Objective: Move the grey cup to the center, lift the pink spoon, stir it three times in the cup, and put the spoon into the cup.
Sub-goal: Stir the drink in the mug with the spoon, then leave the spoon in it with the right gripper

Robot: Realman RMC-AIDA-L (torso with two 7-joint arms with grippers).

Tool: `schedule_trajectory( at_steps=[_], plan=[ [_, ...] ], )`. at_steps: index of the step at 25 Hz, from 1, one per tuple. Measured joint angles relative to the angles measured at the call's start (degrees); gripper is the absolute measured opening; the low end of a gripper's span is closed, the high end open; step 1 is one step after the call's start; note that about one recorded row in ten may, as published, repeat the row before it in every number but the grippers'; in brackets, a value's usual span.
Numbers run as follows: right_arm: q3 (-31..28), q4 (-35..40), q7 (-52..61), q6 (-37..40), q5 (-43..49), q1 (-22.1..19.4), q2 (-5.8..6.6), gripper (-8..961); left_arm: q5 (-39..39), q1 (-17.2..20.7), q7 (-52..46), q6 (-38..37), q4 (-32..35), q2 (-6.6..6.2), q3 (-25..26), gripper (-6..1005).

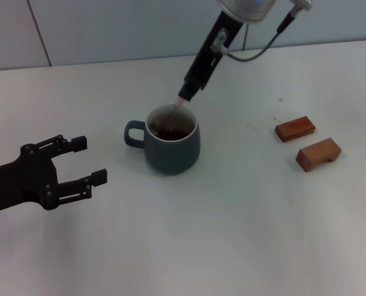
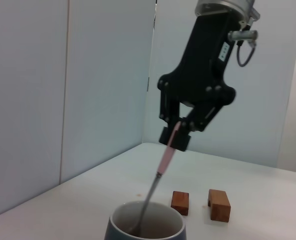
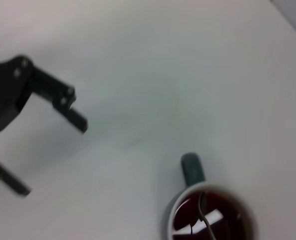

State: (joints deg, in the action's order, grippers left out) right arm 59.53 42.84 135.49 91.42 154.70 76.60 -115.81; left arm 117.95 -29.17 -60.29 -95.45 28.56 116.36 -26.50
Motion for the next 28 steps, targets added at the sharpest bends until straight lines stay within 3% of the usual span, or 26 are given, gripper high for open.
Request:
schedule_trajectory(
  at_steps=[7, 12, 16, 19, 28],
  plan=[
    [0.5, -0.2, 1.7, 0.1, 4.3, 0.0, 0.28, 213, 0.0, -0.1, 0.0, 0.0, 0.1, 0.0, -0.1, 815],
    [0.1, -0.2, -0.8, 2.7, 2.3, 0.5, -0.41, 218, 0.0, -0.2, 0.0, 0.0, 0.2, -0.02, -0.1, 815],
    [-0.1, 0.2, -0.2, 0.3, -1.3, 0.0, -0.1, 222, 0.0, -0.3, -0.1, -0.1, 0.2, -0.15, 0.0, 815],
    [0.2, -0.1, 1.6, -1.3, 0.9, 0.0, 0.08, 225, 0.0, -0.4, -0.1, -0.1, 0.3, -0.21, 0.0, 815],
    [0.6, -0.8, 1.9, 0.0, 3.2, 0.3, -0.66, 235, 0.0, -0.6, 0.0, 0.0, 0.3, -0.05, -0.1, 815]
  ],
)
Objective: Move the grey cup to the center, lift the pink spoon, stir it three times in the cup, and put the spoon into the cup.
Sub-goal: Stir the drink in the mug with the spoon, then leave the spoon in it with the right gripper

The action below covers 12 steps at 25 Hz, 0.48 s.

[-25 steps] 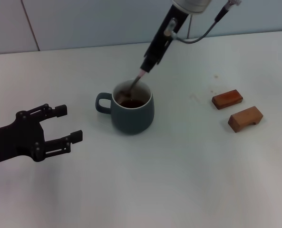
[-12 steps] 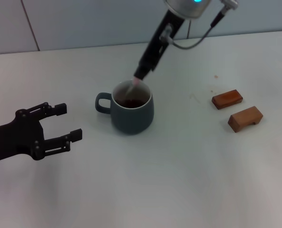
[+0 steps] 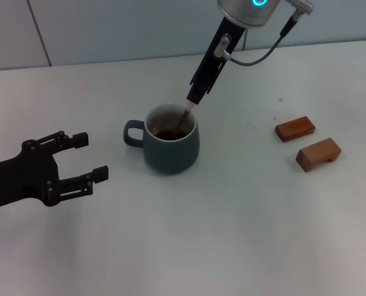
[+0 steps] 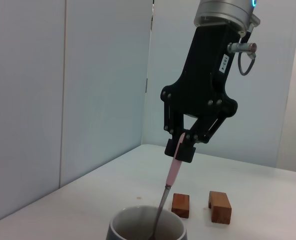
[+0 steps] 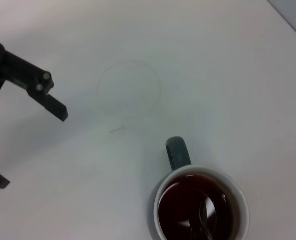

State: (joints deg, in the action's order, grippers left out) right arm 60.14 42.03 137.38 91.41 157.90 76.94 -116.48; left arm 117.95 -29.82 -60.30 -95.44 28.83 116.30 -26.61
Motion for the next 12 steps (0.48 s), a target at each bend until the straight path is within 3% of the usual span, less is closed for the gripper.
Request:
schedule_trajectory(
  at_steps=[10, 12],
  plan=[
    [-0.5, 3.6, 0.0, -1.0, -0.8, -2.8, -1.11, 245, 0.0, -0.2, 0.1, 0.0, 0.0, -0.15, -0.1, 814],
    [-0.6, 7.8, -0.1, -1.5, -2.5, -5.8, -1.76, 333, 0.0, -0.3, 0.1, 0.0, 0.0, -0.18, -0.1, 814]
  ],
)
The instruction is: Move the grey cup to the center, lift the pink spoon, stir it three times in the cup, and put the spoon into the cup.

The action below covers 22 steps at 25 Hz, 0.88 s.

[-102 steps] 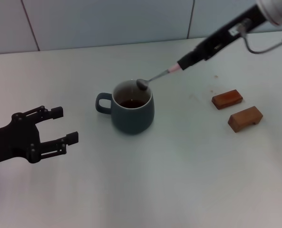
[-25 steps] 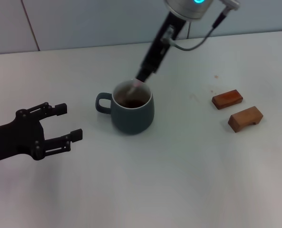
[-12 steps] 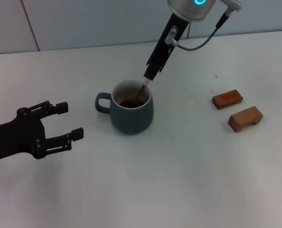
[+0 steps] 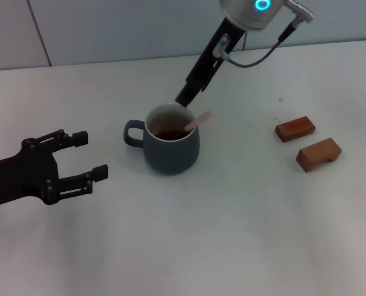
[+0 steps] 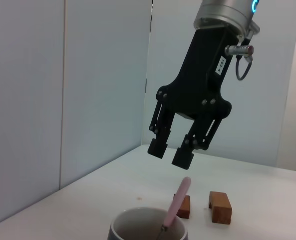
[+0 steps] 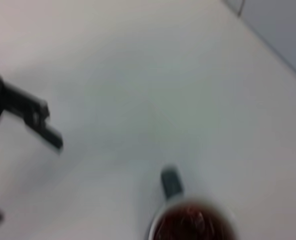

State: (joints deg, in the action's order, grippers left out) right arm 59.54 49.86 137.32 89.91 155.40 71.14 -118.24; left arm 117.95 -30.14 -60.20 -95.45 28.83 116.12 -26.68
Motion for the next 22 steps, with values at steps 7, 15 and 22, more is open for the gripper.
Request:
schedule_trajectory(
  at_steps=[7, 15, 22],
  plan=[
    [-0.2, 20.3, -6.0, -5.6, -21.3, -21.7, -0.61, 487, 0.0, -0.9, -0.5, 0.5, 0.0, -0.45, 0.2, 814],
    [-6.8, 16.6, -24.6, -1.5, -39.8, -38.6, 1.11, 528, 1.3, -4.4, -6.2, 2.4, 0.1, -3.32, -0.7, 814],
    [-12.1, 3.5, -43.7, 4.9, -40.8, -42.4, 4.46, 739, 2.6, -8.3, -16.7, 1.9, 0.1, -7.54, -6.1, 815]
  ],
)
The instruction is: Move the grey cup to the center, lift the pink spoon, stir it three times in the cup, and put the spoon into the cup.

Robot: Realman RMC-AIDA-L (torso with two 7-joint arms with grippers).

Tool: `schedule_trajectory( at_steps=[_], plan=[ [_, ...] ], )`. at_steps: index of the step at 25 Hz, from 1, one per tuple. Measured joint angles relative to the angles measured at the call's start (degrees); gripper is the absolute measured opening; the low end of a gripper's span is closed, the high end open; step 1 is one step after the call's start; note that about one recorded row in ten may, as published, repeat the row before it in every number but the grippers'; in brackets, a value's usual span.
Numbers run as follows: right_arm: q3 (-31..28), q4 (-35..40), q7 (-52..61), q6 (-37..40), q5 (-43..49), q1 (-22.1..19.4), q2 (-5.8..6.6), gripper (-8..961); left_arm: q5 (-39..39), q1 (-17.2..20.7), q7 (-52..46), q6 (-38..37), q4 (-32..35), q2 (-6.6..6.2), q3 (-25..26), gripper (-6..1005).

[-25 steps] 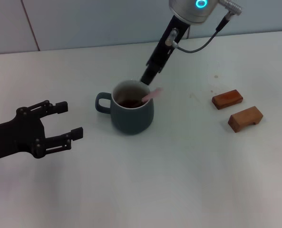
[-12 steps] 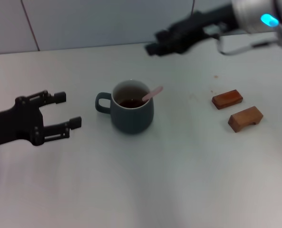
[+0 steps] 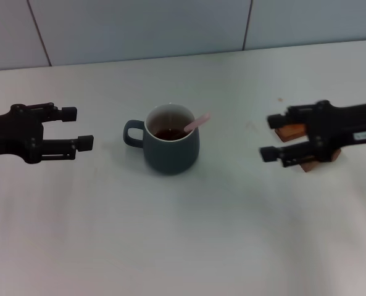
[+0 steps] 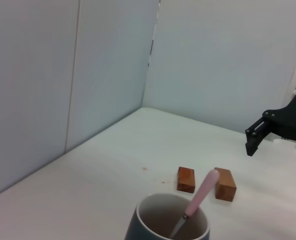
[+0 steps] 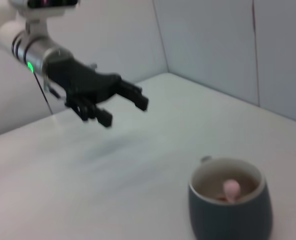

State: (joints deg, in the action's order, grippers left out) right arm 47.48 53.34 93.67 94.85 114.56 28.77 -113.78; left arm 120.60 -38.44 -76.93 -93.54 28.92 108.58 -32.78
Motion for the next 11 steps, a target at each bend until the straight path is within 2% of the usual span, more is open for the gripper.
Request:
schedule_trajectory(
  at_steps=[1, 2, 3, 6, 11],
  plan=[
    [-1.3, -4.5, -3.2, -0.2, -0.1, 0.4, 1.96, 755, 0.0, -0.3, -0.9, -0.1, 0.0, -0.27, -0.4, 815],
    [-2.7, -6.5, -5.0, -0.4, -0.1, 0.6, 2.71, 771, 0.1, -0.6, -2.0, -0.4, 0.1, -0.53, -0.8, 815],
    [-2.7, -6.5, -5.0, -0.4, -0.1, 0.6, 2.71, 786, 0.1, -0.8, -2.7, -0.7, 0.3, -0.63, -1.0, 815],
    [-7.4, -11.3, -10.6, -0.3, -0.2, 1.8, 4.73, 833, 0.2, -1.4, -5.9, -1.4, 1.5, -0.87, -2.3, 815],
    [-7.4, -11.9, -13.0, -0.9, 0.7, 3.4, 5.46, 833, 1.4, -2.3, -10.3, -1.4, 2.4, -0.99, -3.5, 814]
  ],
)
